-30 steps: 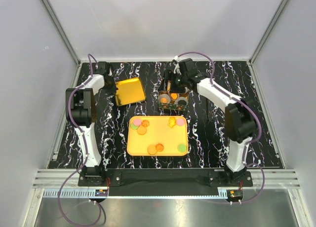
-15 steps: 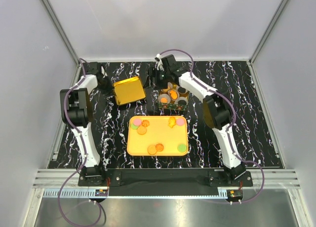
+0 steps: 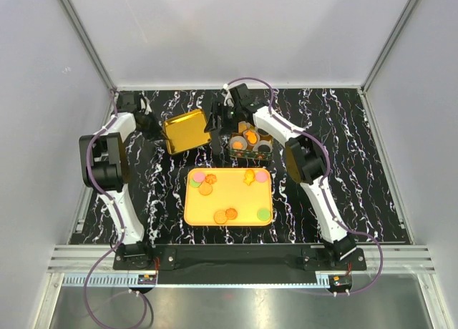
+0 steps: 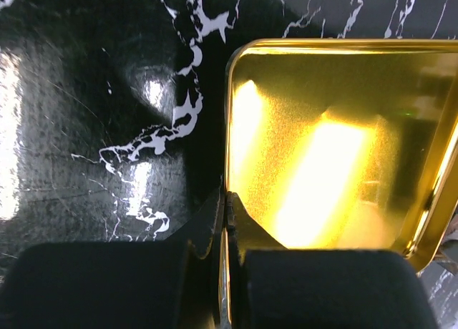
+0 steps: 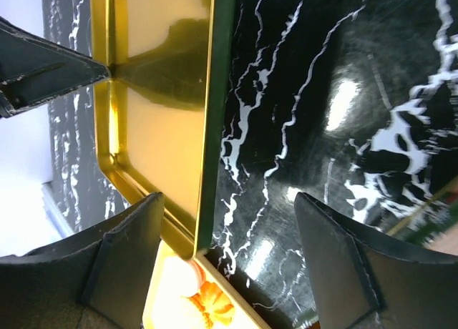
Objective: Pack the cookies
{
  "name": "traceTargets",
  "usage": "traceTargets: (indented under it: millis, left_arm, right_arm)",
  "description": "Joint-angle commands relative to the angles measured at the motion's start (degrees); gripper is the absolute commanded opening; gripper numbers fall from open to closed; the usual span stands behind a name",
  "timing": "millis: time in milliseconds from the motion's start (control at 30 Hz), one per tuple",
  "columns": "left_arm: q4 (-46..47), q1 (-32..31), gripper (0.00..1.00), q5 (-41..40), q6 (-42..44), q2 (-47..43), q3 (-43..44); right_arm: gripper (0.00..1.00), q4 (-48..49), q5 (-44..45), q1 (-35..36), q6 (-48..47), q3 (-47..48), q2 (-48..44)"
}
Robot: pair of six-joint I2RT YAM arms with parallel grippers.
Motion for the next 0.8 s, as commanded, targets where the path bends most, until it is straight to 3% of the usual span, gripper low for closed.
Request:
traceTargets:
  millis: [0, 300, 367, 567, 767]
  left_arm:
    - [3.66, 0.18, 0.00, 4.51, -0.72, -4.43, -0.84]
    - [6.03, -0.44, 0.00, 8.91, -1.69, -6.71, -2.68]
    - [7.25, -0.70, 0.00, 9.52, -2.04, -7.77, -3.99]
    - [8.75, -2.02, 0.00, 11.45, -1.96, -10.66, -6.02]
    - [9.29, -4.65, 0.00, 11.55, -0.81, -13.31, -7.96]
  right_arm:
    - [0.81, 4.38, -5.16, 0.73, 3.55, 1.97, -0.13]
    - [0.80, 11.86, -10.44, 0.81, 9.62, -1.02, -1.28]
    - [0.76, 11.69, -10.97, 0.73, 10.33, -0.32, -1.10]
    - [0.61, 14.23, -11.41, -0.15, 12.35, -3.04, -4.18]
    - [0.30, 13.10, -11.23, -0.77, 12.53, -4.80, -6.90]
